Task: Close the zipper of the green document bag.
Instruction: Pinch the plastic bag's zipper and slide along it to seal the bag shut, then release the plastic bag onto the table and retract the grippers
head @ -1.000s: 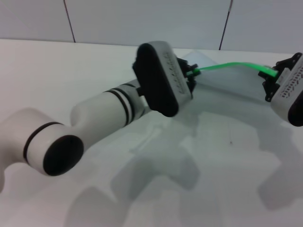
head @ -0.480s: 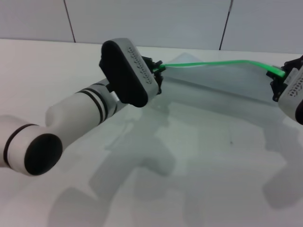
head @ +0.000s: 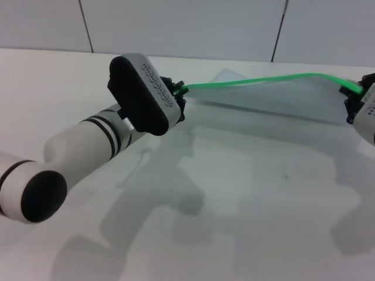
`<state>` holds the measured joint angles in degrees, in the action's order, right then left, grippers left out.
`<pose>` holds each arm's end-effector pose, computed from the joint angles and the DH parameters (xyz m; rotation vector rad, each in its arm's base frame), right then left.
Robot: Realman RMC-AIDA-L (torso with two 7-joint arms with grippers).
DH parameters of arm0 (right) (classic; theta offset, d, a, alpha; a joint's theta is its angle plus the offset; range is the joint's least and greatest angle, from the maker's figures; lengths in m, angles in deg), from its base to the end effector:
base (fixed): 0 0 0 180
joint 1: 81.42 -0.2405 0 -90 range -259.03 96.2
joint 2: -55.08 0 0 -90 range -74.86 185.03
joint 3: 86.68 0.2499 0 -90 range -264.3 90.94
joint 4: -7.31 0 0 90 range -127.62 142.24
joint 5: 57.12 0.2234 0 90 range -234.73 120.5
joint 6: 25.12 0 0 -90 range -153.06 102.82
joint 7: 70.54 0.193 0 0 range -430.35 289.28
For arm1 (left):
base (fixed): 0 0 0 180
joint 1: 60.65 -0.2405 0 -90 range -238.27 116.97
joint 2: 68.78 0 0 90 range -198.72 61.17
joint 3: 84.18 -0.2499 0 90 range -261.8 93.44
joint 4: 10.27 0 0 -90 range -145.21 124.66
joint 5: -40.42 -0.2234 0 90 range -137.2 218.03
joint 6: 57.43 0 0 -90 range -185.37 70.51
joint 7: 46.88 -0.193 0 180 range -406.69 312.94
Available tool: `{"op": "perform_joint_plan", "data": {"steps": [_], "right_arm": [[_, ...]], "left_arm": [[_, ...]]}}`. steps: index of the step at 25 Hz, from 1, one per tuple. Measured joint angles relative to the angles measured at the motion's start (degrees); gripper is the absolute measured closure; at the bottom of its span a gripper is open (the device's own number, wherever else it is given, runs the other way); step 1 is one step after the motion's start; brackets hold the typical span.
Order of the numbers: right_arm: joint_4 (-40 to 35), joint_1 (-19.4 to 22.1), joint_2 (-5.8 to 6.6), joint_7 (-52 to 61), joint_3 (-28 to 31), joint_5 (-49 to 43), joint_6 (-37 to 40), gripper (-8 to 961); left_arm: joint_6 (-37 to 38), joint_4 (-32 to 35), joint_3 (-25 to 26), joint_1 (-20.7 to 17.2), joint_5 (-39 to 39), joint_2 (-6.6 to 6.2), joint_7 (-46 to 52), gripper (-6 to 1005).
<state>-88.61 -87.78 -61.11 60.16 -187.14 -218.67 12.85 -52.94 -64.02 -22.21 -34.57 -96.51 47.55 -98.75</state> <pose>0.2002 0.3966 0.0019 -2.1427 -0.0003 -0.2886 -0.1968 0.4377 -0.1113 -2.1551 0.0291 -0.0355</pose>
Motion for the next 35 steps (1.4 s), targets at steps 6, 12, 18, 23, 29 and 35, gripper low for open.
{"op": "perform_joint_plan", "data": {"steps": [6,12,18,23,29,35], "right_arm": [[-0.01,0.33,0.0,0.0,0.99,0.0,-0.16,904],[0.03,0.39,-0.07,0.0,1.25,-0.02,-0.34,899],[0.12,0.38,-0.08,0.0,1.22,-0.08,-0.43,872],[0.12,0.48,-0.09,0.0,1.18,-0.15,-1.27,849],[-0.41,2.06,-0.28,3.13,1.78,-0.29,-5.51,821],[-2.4,4.85,-0.32,12.76,3.05,-2.33,-11.82,794]], "left_arm": [[0.02,0.1,0.97,-0.82,0.0,0.04,0.06,878],[0.09,0.12,1.35,-1.06,0.0,0.04,0.11,874],[0.09,0.13,1.35,-1.02,0.0,0.04,0.11,870],[3.96,0.14,1.4,-1.46,1.27,0.12,0.55,867],[9.54,0.15,1.27,-1.94,5.13,0.1,0.64,863],[12.18,0.57,0.7,-0.78,7.11,0.2,0.63,792]]}}
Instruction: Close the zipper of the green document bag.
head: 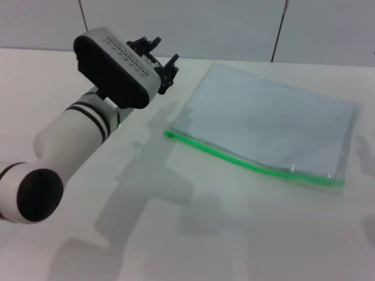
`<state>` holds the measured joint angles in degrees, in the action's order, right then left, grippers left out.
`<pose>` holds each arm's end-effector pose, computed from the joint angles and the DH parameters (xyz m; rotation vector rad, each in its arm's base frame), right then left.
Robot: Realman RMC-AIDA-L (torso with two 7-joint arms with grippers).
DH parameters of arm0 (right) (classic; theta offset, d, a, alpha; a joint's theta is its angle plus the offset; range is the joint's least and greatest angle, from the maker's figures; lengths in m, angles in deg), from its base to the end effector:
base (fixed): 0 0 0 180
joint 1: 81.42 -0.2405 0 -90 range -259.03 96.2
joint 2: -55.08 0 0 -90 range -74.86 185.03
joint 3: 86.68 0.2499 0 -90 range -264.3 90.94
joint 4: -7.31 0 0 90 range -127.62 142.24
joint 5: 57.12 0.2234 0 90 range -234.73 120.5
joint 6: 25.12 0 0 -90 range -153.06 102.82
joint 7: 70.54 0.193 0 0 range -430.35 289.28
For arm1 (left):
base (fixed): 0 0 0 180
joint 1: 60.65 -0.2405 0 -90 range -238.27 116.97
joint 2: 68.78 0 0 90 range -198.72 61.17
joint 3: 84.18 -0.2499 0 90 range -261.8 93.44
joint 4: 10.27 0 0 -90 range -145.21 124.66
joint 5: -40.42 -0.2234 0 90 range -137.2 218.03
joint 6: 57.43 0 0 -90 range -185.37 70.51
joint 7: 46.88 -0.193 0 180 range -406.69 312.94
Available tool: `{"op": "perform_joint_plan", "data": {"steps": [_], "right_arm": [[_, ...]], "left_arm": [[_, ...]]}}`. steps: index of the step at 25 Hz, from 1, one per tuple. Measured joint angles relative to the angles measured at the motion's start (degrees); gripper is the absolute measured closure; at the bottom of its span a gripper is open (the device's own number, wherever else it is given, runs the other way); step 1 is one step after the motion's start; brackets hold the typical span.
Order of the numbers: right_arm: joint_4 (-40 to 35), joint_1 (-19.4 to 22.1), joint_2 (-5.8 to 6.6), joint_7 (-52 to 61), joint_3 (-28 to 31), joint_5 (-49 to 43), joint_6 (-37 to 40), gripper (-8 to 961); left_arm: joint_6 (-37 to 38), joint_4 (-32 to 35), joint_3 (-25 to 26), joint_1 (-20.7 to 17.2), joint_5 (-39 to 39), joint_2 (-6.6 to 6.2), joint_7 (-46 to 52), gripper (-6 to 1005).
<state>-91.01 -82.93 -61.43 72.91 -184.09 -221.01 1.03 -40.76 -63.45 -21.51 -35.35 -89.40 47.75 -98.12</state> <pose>0.2003 0.4033 0.0509 -1.9177 0.1757 -0.0573 -0.1873 0.4522 -0.0769 -1.9607 -0.0768 -0.2142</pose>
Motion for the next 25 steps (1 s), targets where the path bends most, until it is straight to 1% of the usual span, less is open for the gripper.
{"op": "perform_joint_plan", "data": {"steps": [5,7,8,10,11,12,13,14,15,17,19,21,23,25], "right_arm": [[0.0,0.69,-0.03,3.1,-0.98,0.42,-2.51,584],[0.55,0.74,-0.02,4.65,-2.36,0.48,-4.86,526],[1.02,0.78,-0.03,5.25,-3.09,0.52,-6.16,497],[2.49,0.89,-0.03,6.5,-4.73,0.66,-10.16,438],[3.34,0.98,-0.03,7.06,-5.42,0.89,-12.51,409],[4.38,1.09,-0.03,7.5,-6.1,1.62,-15.42,411],[5.45,1.18,-0.02,7.73,-6.72,2.51,-18.04,414],[7.03,1.27,-0.03,7.86,-7.48,3.96,-21.34,414],[8.73,1.3,-0.02,7.89,-8.13,5.54,-24.75,415],[13.38,1.3,0.02,7.77,-9.85,9.16,-33.03,416],[19.41,0.96,0.1,7.37,-12.04,12.71,-42.99,417],[23.85,0.47,0.14,7.21,-13.9,14.82,-49.66,418],[26.97,0.02,0.16,7.18,-15.75,17.23,-54.6,418],[27.97,-0.44,0.17,7.14,-16.74,19.4,-55.79,419]], "left_arm": [[1.38,1.81,-1.09,1.38,3.12,0.27,0.0,621],[2.51,1.76,-1.35,1.27,4.37,0.28,0.0,568],[6.96,0.92,-2.27,0.22,8.08,0.27,0.24,541],[11.2,0.1,-3.22,-0.81,10.29,0.2,1.3,488],[17.15,-0.52,-4.96,-2.0,11.8,0.03,4.45,488],[17.15,-0.52,-4.96,-2.0,11.8,0.03,4.45,489],[23.32,-0.57,-6.6,-3.13,11.98,-0.03,8.73,489],[23.32,-0.57,-6.6,-3.13,11.98,-0.03,8.73,489],[26.35,-0.56,-7.48,-3.86,11.95,-0.06,10.96,490],[32.35,-0.23,-9.32,-5.12,11.73,-0.1,14.92,491],[36.62,0.33,-10.92,-5.9,11.62,-0.13,17.49,491],[40.19,0.78,-12.39,-6.82,11.7,-0.15,18.92,492],[41.4,0.56,-12.98,-7.8,11.84,-0.16,19.18,493],[41.99,-0.23,-13.3,-9.05,11.88,-0.17,19.1,493]]}}
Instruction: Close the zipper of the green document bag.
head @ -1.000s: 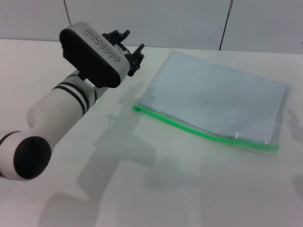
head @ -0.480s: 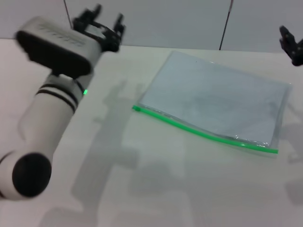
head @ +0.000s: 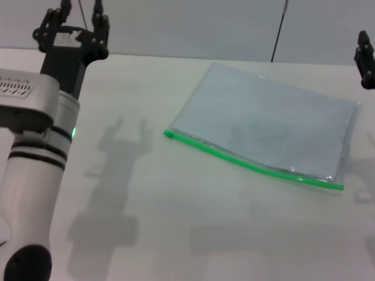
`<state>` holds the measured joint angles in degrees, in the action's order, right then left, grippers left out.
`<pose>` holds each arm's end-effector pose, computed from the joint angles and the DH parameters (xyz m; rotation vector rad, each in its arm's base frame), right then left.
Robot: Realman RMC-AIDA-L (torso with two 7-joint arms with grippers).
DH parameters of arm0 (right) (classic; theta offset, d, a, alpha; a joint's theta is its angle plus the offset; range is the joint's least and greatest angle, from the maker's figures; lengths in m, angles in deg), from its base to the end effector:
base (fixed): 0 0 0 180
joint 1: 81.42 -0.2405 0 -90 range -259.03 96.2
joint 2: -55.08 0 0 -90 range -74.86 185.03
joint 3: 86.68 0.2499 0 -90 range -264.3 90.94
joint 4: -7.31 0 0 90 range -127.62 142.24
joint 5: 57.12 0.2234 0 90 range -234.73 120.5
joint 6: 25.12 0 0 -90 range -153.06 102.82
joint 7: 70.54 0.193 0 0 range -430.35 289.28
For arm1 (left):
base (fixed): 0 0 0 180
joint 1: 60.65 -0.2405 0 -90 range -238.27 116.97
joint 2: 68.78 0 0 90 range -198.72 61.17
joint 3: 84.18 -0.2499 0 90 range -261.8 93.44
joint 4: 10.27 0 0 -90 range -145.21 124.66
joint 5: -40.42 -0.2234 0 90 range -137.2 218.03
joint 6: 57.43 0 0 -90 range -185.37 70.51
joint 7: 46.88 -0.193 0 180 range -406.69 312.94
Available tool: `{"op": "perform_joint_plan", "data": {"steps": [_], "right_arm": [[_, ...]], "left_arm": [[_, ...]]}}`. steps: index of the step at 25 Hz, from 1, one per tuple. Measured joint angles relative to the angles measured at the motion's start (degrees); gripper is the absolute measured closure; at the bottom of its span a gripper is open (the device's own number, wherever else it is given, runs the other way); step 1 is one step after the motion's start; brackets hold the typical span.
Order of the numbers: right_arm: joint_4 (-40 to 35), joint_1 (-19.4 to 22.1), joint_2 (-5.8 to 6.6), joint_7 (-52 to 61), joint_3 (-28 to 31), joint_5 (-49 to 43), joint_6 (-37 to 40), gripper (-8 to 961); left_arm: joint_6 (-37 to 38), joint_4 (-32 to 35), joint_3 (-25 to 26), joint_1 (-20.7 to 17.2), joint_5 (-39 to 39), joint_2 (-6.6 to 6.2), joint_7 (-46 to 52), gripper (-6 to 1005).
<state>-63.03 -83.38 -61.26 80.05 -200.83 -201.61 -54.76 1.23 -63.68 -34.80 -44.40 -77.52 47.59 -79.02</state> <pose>0.2139 0.3902 0.0044 -1.6466 0.3072 0.5379 -0.1983 0.3985 -0.0081 -1.4395 -0.3388 -0.7519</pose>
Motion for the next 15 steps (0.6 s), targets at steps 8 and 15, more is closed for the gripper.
{"op": "perform_joint_plan", "data": {"steps": [8,15], "right_arm": [[5.89,-0.52,0.09,0.03,-3.48,4.01,-6.33,422],[9.37,-2.15,0.07,0.04,-6.38,5.41,-12.35,424]], "left_arm": [[0.66,-1.69,-0.15,-3.86,0.05,0.01,-0.15,496],[0.38,-1.19,-1.97,-3.35,0.19,0.1,-0.26,499]]}}
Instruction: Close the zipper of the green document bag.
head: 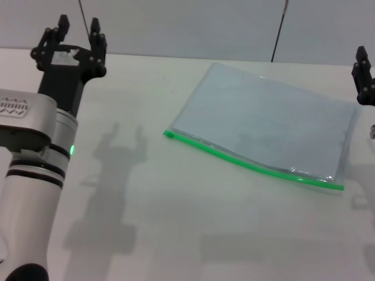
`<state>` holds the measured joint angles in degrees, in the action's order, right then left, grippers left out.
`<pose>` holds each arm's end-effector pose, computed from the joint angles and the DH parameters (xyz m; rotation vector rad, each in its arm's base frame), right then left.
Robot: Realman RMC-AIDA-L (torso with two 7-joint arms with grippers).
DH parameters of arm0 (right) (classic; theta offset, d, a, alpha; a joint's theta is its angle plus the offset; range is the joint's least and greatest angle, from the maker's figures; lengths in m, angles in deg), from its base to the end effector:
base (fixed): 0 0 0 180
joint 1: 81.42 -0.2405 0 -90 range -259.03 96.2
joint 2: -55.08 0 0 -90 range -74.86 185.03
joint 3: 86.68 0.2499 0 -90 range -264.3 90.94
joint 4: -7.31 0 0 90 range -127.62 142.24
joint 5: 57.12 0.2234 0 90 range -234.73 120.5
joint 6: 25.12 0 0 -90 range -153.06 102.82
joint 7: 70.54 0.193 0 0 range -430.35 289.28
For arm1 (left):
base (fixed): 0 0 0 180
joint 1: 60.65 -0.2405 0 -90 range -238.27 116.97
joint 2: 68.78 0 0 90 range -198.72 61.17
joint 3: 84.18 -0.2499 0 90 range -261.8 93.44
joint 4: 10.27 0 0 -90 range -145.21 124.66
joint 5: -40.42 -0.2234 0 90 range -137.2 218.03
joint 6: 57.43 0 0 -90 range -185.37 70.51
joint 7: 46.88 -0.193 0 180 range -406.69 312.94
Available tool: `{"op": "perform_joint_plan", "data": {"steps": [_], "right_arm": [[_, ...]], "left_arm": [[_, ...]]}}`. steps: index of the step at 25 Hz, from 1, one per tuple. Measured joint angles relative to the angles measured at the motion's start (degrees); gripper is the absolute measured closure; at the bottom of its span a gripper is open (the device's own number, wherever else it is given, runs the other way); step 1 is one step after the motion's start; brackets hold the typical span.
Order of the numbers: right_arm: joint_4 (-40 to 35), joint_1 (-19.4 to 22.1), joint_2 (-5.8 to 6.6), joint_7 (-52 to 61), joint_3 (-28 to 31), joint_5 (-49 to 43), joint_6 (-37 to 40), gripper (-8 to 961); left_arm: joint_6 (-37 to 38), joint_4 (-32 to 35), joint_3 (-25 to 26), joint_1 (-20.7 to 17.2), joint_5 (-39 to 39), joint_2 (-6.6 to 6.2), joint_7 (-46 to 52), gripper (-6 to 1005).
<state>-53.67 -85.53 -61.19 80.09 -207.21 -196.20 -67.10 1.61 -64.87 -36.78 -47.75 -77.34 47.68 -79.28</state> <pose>0.2302 0.3775 -0.0135 -1.6044 0.3118 0.5733 -0.2100 0.3822 -0.0161 -1.4473 -0.3738 -0.7316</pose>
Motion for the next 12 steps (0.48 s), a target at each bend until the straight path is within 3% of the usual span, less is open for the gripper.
{"op": "perform_joint_plan", "data": {"steps": [12], "right_arm": [[0.91,-1.41,0.17,-0.09,-0.96,3.13,-0.28,425]], "left_arm": [[-0.16,0.9,-1.03,1.25,0.16,-0.01,-0.29,500]]}}
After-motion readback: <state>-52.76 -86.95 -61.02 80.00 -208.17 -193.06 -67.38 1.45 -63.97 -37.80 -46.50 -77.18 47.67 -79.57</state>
